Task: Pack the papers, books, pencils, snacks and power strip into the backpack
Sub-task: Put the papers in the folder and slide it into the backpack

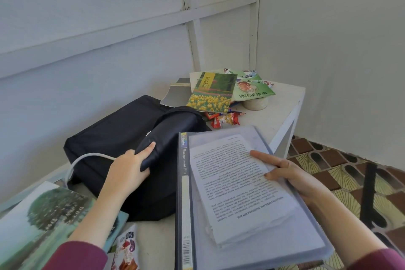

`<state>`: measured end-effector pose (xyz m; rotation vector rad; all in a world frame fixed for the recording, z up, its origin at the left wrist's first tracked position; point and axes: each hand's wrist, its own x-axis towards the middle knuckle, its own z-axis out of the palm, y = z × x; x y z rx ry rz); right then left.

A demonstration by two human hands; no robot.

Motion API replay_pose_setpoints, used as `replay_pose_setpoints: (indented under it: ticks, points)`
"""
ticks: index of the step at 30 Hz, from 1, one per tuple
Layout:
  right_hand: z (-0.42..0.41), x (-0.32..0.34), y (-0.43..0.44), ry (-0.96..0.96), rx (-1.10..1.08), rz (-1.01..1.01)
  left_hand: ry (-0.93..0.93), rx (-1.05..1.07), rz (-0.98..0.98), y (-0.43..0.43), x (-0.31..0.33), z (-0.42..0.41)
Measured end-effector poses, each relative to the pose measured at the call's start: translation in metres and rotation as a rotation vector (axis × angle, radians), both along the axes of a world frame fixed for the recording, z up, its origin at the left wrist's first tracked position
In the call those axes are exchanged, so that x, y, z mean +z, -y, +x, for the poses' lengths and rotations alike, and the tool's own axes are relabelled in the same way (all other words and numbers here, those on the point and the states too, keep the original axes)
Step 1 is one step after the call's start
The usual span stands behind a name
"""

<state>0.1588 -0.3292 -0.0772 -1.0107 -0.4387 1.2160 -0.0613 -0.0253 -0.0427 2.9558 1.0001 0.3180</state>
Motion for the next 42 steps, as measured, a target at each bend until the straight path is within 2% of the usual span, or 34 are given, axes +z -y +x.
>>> replay_pose_setpoints:
  ticks: [7,12,19,23,26,29,35,38,41,42]
  points:
    - [0.003,0.011,-0.002,0.056,0.076,-0.03,0.181,-0.068,-0.158,-0.016,0.021,-0.009]
    - [0.009,0.023,-0.023,0.094,0.214,-0.09,0.329,-0.104,-0.233,-0.015,0.033,-0.015]
    - [0.012,0.042,-0.086,0.293,0.409,-0.254,0.4,-0.092,-0.322,-0.017,0.033,-0.019]
    - [0.008,0.052,-0.123,0.498,0.505,-0.38,0.418,-0.098,-0.339,-0.015,0.034,-0.019]
    - [0.0,0.057,-0.141,0.581,0.404,-0.459,0.417,-0.114,-0.346,-0.014,0.033,-0.02]
    - [-0.004,0.056,-0.144,0.66,0.232,-0.431,0.424,-0.116,-0.377,-0.013,0.032,-0.02]
    - [-0.015,0.054,-0.104,0.955,0.094,-0.441,0.436,-0.109,-0.419,-0.013,0.03,-0.02]
    - [-0.019,0.053,-0.075,0.894,0.22,-0.489,0.445,-0.095,-0.435,-0.013,0.029,-0.019]
    - [-0.018,0.051,-0.054,0.578,0.359,-0.414,0.449,-0.095,-0.443,-0.013,0.028,-0.019]
    - [-0.018,0.051,-0.052,0.534,0.373,-0.395,0.45,-0.097,-0.449,-0.013,0.028,-0.019]
